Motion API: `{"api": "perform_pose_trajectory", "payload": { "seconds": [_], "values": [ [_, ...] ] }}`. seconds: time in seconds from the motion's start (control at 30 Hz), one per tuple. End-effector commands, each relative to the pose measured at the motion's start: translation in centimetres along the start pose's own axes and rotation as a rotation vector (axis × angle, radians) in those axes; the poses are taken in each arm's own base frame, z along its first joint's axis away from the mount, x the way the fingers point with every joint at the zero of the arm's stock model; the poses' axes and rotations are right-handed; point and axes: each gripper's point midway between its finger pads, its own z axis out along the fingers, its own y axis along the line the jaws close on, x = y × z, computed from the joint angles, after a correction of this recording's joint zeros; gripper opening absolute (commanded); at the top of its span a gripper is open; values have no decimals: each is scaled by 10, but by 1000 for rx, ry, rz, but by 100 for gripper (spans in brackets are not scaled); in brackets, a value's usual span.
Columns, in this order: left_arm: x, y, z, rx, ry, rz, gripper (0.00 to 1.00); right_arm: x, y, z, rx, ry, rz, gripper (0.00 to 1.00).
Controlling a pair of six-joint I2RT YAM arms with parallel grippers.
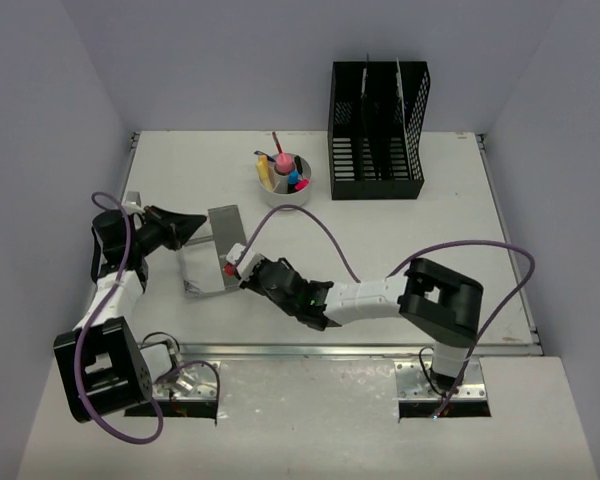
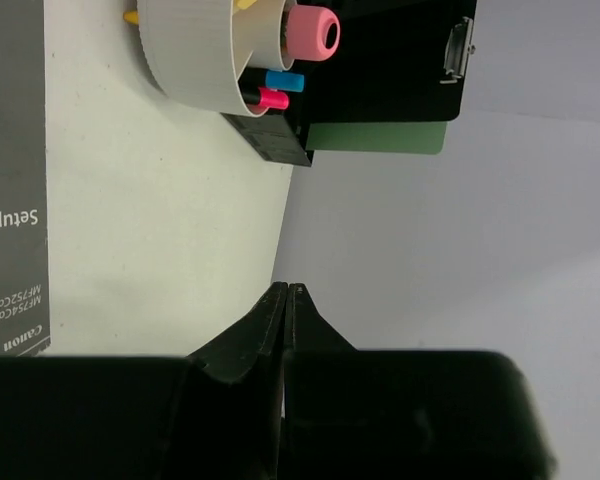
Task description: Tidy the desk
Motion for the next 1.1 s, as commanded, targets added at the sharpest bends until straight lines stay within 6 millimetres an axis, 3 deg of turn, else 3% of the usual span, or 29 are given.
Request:
{"api": "perform_pose_trajectory", "payload": {
  "seconds": [0.0, 0.03, 0.07, 0.1, 0.13, 0.17, 0.2, 0.23, 0.27, 0.3, 0.33, 0.37, 0.4, 0.47, 0.5, 0.57, 0.6, 0.63, 0.67, 0.7, 0.73, 0.9, 0.93, 1.07],
  "values": [
    [1, -5, -3, 32, 5, 5, 0, -59, -27, -16, 58, -156, 82, 24],
    [2, -3, -3, 34, 7, -4, 0, -54, -19, -17, 29, -129, 97, 33],
    [1, -1, -2, 31, 9, -17, 0, -53, -14, -17, 8, -117, 104, 49],
    [1, -2, -2, 36, 7, -11, 0, -53, -8, -16, -21, -110, 113, 55],
    [1, -1, -2, 35, 6, -9, 0, -39, 5, -14, -76, -59, 92, 56],
    [2, 4, -1, 20, 10, 13, 0, -40, 25, -13, -185, -65, 66, 57],
    [-1, 7, -1, 2, 2, 57, 0, -34, 32, -12, -220, -53, 36, 58],
    [-12, -8, 0, -4, -12, 156, 3, -21, 33, -10, -236, -21, 11, 60],
    [-18, -5, 2, -50, -9, 242, 9, -14, 33, -10, -252, 6, 22, 60],
    [-16, 11, -2, -117, 32, 409, 14, -13, 30, -10, -267, 29, 48, 63],
    [-28, -2, -2, -135, 18, 535, 22, 4, 20, -15, -278, 124, 97, 64],
    [-31, 10, -7, -191, 46, 669, 27, 5, 18, -17, -299, 154, 133, 65],
    [-37, 3, -9, -191, 47, 772, 36, 14, 4, -18, -277, 196, 183, 66],
    [-41, 8, -15, -227, 76, 1017, 49, 26, -8, -34, -287, 250, 213, 68],
    [-34, 7, -13, -212, 110, 1125, 62, 38, -22, -40, -274, 301, 247, 68],
    [-26, 14, -19, -224, 184, 1446, 69, 37, -37, -51, -273, 317, 304, 69],
    [-23, 21, -21, -237, 224, 1565, 72, 40, -39, -57, -299, 342, 345, 70],
    [-5, 37, -19, -226, 309, 1653, 74, 50, -51, -63, -289, 385, 373, 71],
    [1, 39, -25, -209, 343, 1812, 75, 46, -58, -68, -284, 380, 391, 72],
    [10, 59, -30, -209, 405, 1869, 79, 48, -68, -70, -279, 383, 419, 72],
    [19, 58, -32, -171, 434, 1999, 81, 51, -72, -73, -273, 401, 429, 73],
    [43, 105, -46, -121, 599, 2215, 84, 64, -113, -81, -181, 416, 525, 75],
    [43, 107, -49, -94, 614, 2325, 84, 65, -114, -83, -195, 418, 544, 76],
    [51, 137, -58, -59, 690, 2470, 86, 66, -129, -89, -172, 407, 579, 79]
  ]
}}
